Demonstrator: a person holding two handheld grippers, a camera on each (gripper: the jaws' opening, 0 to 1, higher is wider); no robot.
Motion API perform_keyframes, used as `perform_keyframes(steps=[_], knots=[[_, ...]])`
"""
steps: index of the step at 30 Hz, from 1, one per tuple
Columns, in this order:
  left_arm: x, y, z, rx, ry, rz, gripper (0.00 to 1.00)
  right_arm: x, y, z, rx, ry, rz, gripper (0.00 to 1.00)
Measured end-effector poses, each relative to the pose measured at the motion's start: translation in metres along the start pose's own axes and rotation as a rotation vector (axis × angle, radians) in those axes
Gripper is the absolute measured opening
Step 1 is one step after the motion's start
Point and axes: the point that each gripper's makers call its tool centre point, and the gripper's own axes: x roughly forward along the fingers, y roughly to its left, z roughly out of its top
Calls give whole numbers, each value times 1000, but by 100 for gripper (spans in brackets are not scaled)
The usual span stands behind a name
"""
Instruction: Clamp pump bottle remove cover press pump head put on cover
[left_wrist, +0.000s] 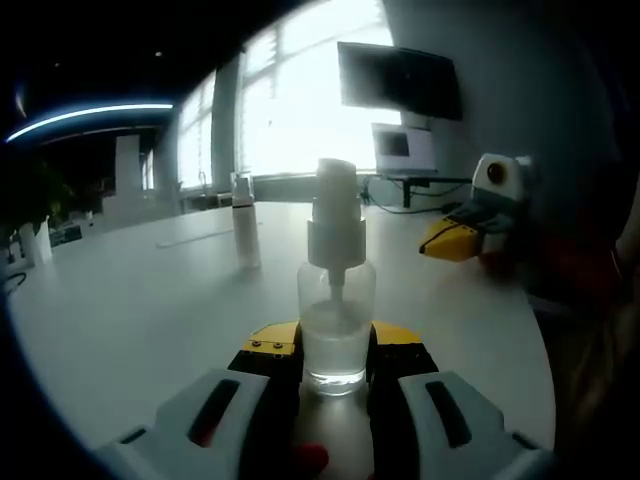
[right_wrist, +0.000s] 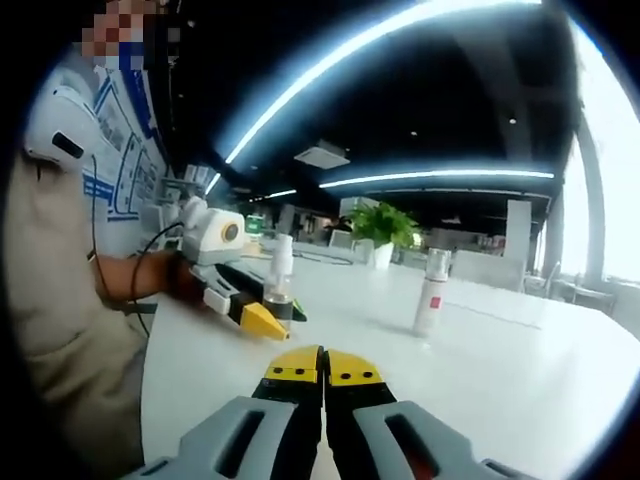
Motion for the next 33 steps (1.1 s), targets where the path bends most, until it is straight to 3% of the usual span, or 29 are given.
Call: perform_keyframes(steps=[12, 21, 33], knots=[[0, 1, 0, -1, 0, 3, 16, -2, -13, -6, -17, 17, -40, 0], [0, 2, 0, 0, 0, 6, 16, -5, -23, -5, -37, 21, -103, 6], [0, 2, 0, 1, 0, 6, 16, -4, -31, 12, -59, 1, -182, 11]])
